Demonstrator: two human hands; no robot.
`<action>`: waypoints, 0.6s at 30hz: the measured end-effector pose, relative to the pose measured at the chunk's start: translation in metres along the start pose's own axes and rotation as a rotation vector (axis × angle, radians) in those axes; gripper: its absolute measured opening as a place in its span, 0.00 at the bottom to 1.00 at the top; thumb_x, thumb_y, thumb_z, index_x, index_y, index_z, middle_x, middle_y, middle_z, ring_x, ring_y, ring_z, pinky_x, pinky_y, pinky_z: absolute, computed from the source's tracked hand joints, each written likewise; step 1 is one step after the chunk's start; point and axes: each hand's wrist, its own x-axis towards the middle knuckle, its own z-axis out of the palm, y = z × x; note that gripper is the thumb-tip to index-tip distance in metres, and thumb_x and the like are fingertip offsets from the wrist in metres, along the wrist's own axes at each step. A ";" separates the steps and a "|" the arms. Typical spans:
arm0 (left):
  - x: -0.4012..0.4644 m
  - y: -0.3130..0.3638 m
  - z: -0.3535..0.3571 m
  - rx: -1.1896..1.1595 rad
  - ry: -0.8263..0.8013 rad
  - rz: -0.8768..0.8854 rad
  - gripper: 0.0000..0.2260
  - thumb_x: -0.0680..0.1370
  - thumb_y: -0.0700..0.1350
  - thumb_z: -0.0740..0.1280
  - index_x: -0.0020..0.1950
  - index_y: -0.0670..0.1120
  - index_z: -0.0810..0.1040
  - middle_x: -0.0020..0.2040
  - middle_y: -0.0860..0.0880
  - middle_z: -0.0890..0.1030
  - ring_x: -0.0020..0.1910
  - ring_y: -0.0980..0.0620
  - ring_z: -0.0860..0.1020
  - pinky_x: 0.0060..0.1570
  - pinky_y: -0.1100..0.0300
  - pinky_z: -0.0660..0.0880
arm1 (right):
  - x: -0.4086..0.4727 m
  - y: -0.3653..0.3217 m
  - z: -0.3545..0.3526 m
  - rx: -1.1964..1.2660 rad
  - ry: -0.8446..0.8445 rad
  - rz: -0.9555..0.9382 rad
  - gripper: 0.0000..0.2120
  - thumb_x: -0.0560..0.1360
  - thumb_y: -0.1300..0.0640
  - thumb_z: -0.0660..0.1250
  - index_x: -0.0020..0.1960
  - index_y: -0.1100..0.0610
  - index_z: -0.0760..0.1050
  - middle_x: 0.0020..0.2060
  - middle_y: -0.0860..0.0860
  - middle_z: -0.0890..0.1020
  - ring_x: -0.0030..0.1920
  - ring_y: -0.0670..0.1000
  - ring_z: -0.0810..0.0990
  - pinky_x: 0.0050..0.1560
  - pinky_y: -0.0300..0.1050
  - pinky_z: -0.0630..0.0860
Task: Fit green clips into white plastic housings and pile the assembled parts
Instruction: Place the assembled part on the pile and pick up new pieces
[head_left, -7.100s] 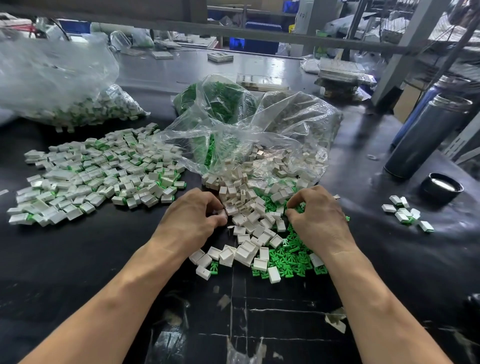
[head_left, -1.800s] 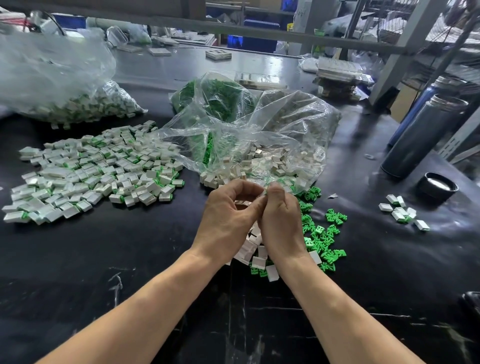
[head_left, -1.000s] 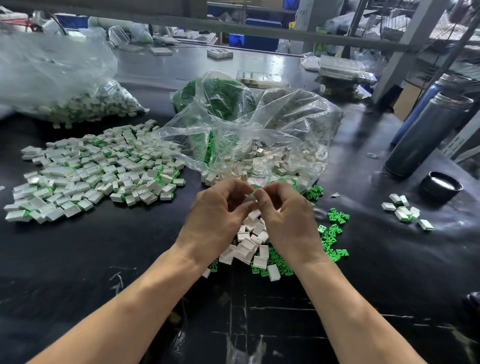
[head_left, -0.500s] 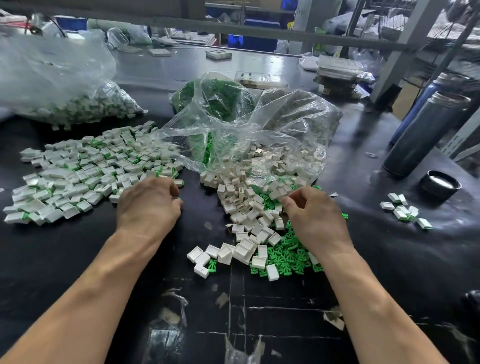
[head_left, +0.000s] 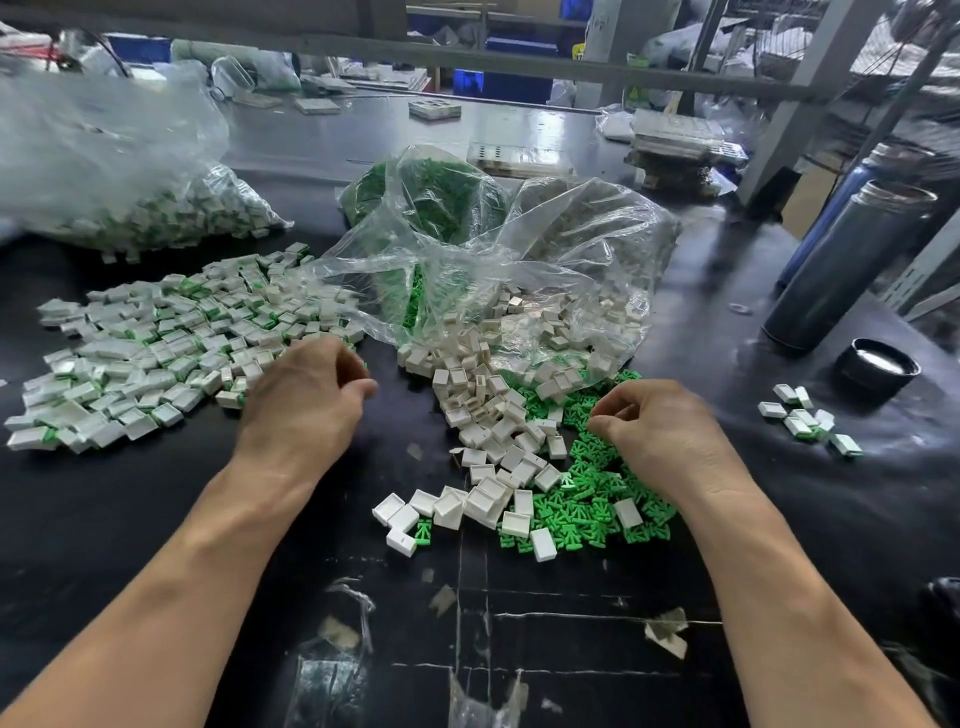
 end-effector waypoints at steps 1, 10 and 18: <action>-0.004 0.005 0.003 -0.083 -0.046 0.031 0.06 0.76 0.49 0.76 0.45 0.54 0.79 0.42 0.56 0.81 0.42 0.56 0.79 0.40 0.62 0.72 | 0.000 0.000 0.000 -0.012 -0.001 0.002 0.05 0.76 0.47 0.76 0.42 0.45 0.82 0.39 0.41 0.82 0.45 0.46 0.81 0.56 0.52 0.81; -0.026 0.028 0.034 -0.206 -0.206 0.100 0.10 0.73 0.59 0.76 0.44 0.56 0.79 0.38 0.59 0.81 0.37 0.63 0.78 0.36 0.67 0.69 | -0.002 -0.005 0.001 -0.228 -0.036 0.039 0.12 0.76 0.41 0.74 0.46 0.47 0.77 0.43 0.46 0.80 0.48 0.51 0.80 0.54 0.50 0.77; -0.025 0.029 0.033 -0.227 -0.229 0.065 0.09 0.72 0.56 0.78 0.41 0.56 0.80 0.38 0.60 0.82 0.38 0.62 0.80 0.38 0.62 0.73 | -0.003 -0.008 0.004 -0.231 -0.027 0.012 0.04 0.78 0.48 0.72 0.48 0.47 0.79 0.47 0.48 0.83 0.52 0.54 0.81 0.56 0.50 0.78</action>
